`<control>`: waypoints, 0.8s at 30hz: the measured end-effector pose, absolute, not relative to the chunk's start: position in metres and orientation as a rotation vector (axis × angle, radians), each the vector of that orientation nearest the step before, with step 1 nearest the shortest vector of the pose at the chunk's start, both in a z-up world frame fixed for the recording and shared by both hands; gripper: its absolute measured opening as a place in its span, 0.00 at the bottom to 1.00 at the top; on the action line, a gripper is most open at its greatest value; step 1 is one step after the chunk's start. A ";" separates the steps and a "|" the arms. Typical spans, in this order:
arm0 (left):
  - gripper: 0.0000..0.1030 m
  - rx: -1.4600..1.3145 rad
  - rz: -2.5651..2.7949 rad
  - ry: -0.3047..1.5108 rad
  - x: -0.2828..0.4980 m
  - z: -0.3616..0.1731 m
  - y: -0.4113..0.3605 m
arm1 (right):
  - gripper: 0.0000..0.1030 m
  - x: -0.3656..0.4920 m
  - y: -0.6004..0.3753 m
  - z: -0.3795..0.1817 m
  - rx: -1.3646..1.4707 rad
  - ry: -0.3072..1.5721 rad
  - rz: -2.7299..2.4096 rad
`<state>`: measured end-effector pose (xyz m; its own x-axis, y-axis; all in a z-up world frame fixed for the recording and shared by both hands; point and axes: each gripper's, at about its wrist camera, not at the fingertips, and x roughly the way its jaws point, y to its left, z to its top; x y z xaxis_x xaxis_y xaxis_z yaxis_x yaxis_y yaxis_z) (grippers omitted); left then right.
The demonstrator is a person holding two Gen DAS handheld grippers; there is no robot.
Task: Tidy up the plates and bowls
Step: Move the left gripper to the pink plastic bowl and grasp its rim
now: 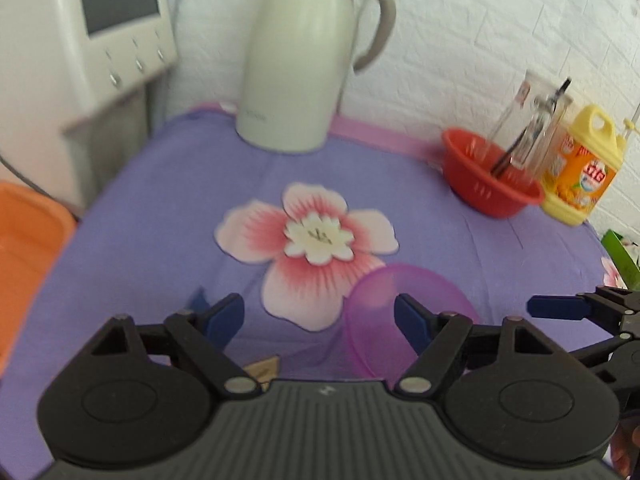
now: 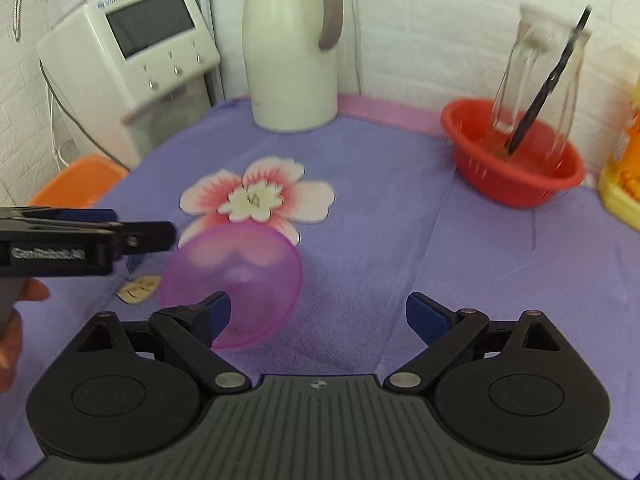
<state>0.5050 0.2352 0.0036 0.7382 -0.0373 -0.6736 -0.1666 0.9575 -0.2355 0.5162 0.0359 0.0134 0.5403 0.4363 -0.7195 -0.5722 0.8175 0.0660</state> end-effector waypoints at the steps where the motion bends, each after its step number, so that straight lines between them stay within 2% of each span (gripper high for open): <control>1: 0.74 -0.297 0.071 0.755 0.511 -0.002 0.235 | 1.00 0.519 0.038 0.008 -0.189 0.814 0.607; 8: 0.75 -0.309 0.081 0.786 0.535 -0.021 0.238 | 1.00 0.534 0.057 -0.009 -0.224 0.850 0.634; 19: 0.75 -0.229 0.058 0.762 0.537 -0.025 0.234 | 1.00 0.541 0.082 -0.025 -0.259 0.840 0.649; 24: 0.74 -0.284 0.011 0.770 0.533 -0.020 0.233 | 1.00 0.543 0.084 -0.026 -0.256 0.845 0.642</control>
